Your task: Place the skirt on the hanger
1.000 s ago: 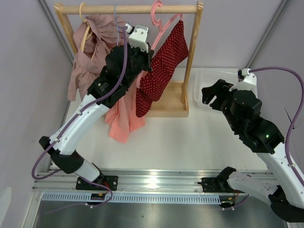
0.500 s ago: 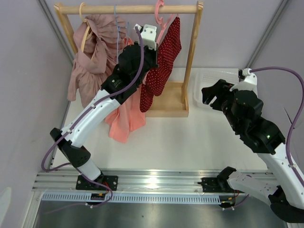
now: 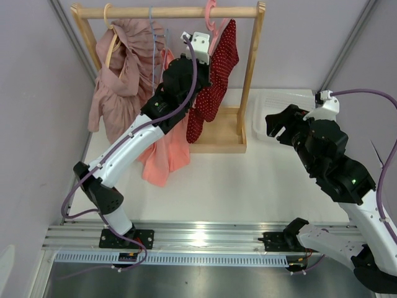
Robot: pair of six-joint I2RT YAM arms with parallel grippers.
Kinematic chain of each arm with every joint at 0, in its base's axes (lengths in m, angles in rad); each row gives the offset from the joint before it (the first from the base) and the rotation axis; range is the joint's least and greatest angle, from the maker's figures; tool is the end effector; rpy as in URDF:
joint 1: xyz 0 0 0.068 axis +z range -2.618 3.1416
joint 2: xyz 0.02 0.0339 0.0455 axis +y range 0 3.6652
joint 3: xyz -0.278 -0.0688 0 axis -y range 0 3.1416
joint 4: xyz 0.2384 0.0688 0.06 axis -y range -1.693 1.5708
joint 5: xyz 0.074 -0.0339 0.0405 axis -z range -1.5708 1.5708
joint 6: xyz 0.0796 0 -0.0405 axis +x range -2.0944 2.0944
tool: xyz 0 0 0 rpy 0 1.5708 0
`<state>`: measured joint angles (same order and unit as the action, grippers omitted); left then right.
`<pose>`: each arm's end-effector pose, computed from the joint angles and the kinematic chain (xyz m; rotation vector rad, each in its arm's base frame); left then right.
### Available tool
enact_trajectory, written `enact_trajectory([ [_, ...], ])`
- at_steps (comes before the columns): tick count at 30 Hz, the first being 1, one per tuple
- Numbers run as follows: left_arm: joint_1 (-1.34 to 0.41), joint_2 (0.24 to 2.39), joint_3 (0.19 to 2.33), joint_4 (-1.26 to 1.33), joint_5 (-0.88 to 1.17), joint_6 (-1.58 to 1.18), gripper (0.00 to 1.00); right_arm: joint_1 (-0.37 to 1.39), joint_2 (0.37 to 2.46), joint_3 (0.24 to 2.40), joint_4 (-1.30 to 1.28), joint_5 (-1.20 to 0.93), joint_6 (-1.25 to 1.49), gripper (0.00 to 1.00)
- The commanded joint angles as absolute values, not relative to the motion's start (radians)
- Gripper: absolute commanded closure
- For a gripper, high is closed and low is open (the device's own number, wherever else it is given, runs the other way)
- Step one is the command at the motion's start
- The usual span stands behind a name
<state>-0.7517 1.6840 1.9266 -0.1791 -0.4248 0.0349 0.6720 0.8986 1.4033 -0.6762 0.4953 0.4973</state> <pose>0.3253 -0.2592 0.5145 0.2530 1.4970 -0.2543 0.1554 0.0753 0.4742 0.2124 1.7278 0.4320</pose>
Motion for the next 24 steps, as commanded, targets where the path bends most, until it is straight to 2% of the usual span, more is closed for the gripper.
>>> enact_trajectory([
  [1, -0.756, 1.687, 1.977, -0.107, -0.439, 0.040, 1.00, 0.666, 0.882, 1.422, -0.660, 0.494, 0.499, 0.32],
  [7, -0.756, 1.683, 1.950, -0.101, -0.402, 0.032, 1.00, 0.667, 0.881, 1.411, -0.660, 0.489, 0.502, 0.32],
  [9, -0.756, 1.677, 1.948, -0.097, -0.402, 0.031, 0.95, 0.664, 0.881, 1.410, -0.658, 0.488, 0.502, 0.32],
  [15, -0.756, 1.678, 1.963, -0.101, -0.391, 0.061, 0.90, 0.661, 0.882, 1.407, -0.652, 0.488, 0.502, 0.32],
  [18, -0.756, 1.681, 1.967, -0.109, -0.388, 0.064, 0.84, 0.663, 0.885, 1.405, -0.650, 0.482, 0.503, 0.32],
  [20, -0.756, 1.674, 1.960, -0.103, -0.385, 0.061, 0.72, 0.663, 0.884, 1.404, -0.649, 0.480, 0.503, 0.32],
  [24, -0.756, 1.635, 1.928, -0.071, -0.380, 0.060, 0.61, 0.661, 0.884, 1.401, -0.653, 0.482, 0.502, 0.32],
])
